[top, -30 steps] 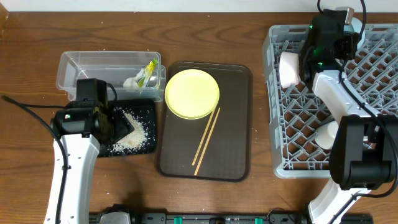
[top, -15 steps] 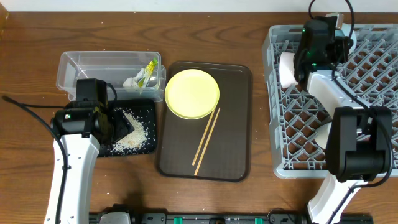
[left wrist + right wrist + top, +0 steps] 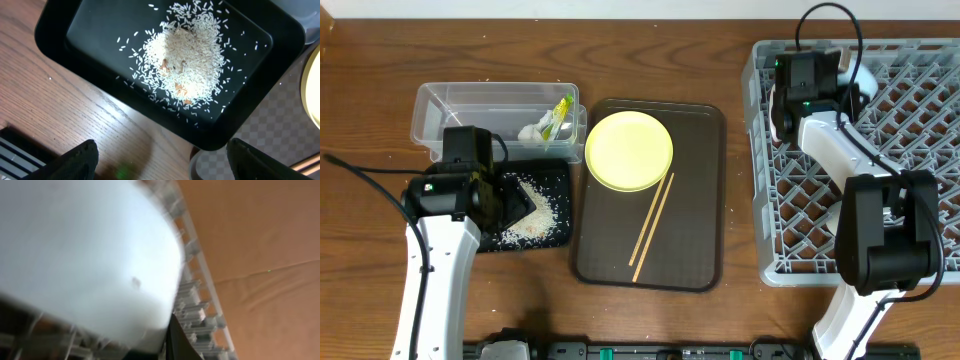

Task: Sort waste into correct bins and load items into the dishwasher rack
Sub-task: 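Set the light-blue bowl upright in the rack and open the gripper, then move the right gripper down to the wooden chopsticks on the tray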

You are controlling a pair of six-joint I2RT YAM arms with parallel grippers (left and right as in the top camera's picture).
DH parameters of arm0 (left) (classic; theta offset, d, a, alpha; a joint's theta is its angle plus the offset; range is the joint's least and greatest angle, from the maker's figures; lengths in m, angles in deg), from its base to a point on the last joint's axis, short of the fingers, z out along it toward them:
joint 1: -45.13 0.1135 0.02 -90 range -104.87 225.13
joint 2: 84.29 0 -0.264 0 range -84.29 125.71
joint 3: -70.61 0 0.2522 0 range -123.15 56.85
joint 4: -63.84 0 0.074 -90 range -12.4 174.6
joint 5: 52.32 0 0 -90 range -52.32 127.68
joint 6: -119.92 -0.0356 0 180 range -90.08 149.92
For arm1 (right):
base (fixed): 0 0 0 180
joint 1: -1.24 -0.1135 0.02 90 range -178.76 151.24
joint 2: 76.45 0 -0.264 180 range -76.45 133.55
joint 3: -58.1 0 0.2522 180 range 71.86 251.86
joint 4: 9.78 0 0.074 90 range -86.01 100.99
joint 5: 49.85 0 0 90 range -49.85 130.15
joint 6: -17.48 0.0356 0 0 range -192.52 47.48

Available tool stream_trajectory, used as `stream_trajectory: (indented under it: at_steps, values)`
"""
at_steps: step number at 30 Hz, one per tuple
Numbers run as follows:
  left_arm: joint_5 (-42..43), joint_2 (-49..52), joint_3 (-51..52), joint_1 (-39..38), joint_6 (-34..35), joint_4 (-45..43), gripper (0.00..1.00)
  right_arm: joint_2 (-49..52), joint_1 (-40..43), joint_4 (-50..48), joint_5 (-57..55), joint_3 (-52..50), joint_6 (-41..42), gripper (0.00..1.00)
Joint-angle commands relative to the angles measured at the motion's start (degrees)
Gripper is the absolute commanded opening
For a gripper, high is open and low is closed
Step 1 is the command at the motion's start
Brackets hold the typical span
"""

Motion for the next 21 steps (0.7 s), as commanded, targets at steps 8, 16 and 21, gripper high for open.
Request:
stream_trajectory:
  at_steps: [8, 16, 21]
  values:
    - [-0.28, -0.20, -0.37, 0.28, 0.72, 0.37, 0.85, -8.96, 0.09, 10.54, 21.51, -0.68, 16.35, 0.23]
    - [-0.31, -0.20, -0.37, 0.28, 0.72, 0.37, 0.86, -25.51, 0.09, 16.06, 38.10, -0.68, 16.11, 0.54]
    - [-0.31, -0.20, -0.37, 0.28, 0.74, 0.35, 0.86, -32.06, 0.02, 22.53, 62.51, -0.68, 16.11, 0.64]
